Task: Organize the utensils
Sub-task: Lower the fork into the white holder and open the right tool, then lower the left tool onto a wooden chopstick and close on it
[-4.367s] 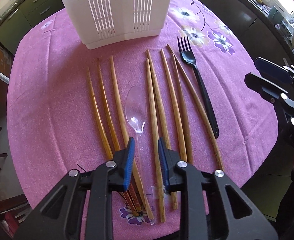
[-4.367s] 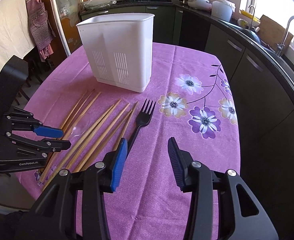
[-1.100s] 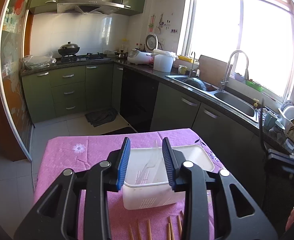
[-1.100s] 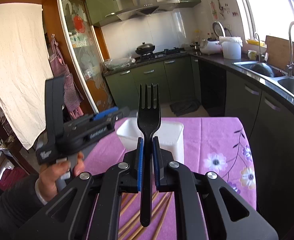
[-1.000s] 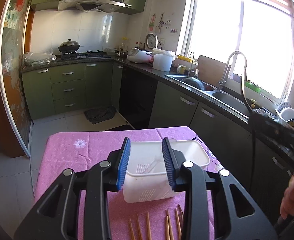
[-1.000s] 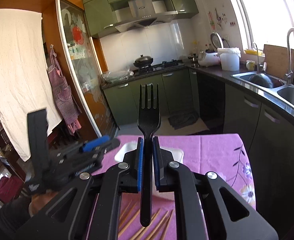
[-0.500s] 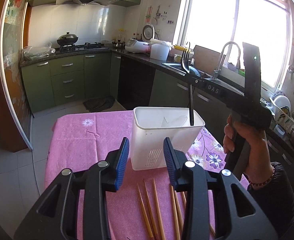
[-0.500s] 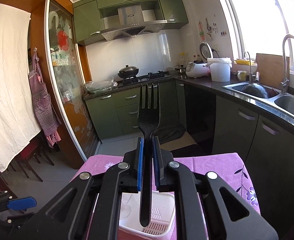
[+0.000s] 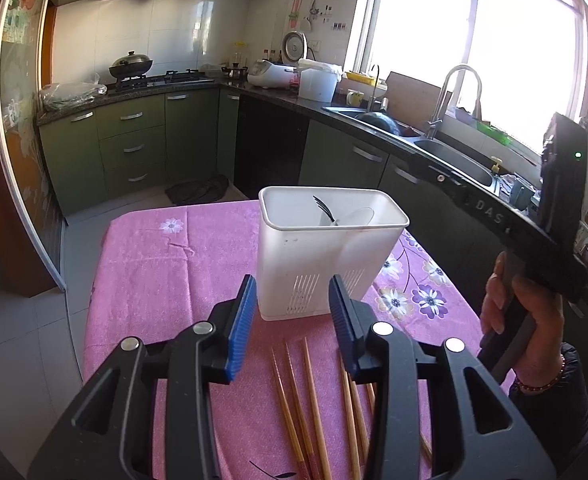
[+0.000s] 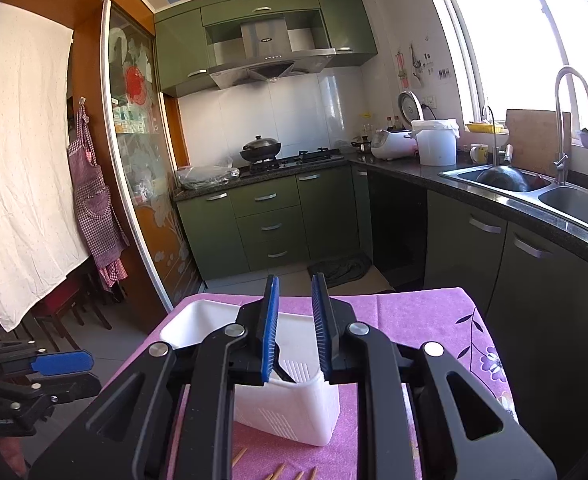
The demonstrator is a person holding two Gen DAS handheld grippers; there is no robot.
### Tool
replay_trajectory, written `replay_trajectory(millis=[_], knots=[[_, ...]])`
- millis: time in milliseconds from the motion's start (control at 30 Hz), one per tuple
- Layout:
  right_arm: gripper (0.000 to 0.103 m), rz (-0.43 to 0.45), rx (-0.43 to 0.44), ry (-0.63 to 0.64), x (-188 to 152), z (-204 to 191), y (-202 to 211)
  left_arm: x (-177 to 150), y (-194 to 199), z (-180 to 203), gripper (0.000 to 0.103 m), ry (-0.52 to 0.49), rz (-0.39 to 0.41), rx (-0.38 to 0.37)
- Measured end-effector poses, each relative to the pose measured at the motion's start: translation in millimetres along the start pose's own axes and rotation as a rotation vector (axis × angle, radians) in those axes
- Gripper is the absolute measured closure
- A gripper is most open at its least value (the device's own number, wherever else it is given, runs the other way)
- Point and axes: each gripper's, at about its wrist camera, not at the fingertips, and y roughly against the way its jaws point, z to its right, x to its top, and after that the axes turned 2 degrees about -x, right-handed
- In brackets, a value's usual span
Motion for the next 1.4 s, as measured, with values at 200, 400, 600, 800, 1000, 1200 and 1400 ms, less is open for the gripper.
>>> replay_trajectory(millis=[200,400,600,800,1000,1200,1400], knots=[[0.084,-0.109,-0.03,-0.013,-27.0,12.6,42.8,-18.6,-13.9,-3.0,0.061,0.019,-0.113,0.029],[0.079,-0.27,-0.049,-0.025,-83.4,26.8,54.2,-56.4,-53.5,-9.1,0.062,0.05,-0.32,0.064],[0.08,-0.343,-0.039,-0.051,-118.8,33.8,55.5,-81.0,-90.2,-14.0,0.074,0.07,-0.466,0.073],[0.08,-0.367,-0.031,-0.057,-123.4,35.6,52.6,-84.5,-109.3,-14.5,0.077,0.085,-0.522,0.072],[0.08,-0.38,-0.029,-0.066,-122.3,35.8,48.4,-84.0,-118.5,-11.8,0.085,0.068,-0.558,0.093],[0.077,-0.392,-0.027,-0.065,-123.4,34.6,46.3,-84.8,-121.4,-8.2,0.095,0.052,-0.578,0.1],[0.075,-0.423,-0.026,-0.034,-125.6,29.3,41.8,-86.2,-122.7,-5.1,0.096,0.05,-0.571,0.097]])
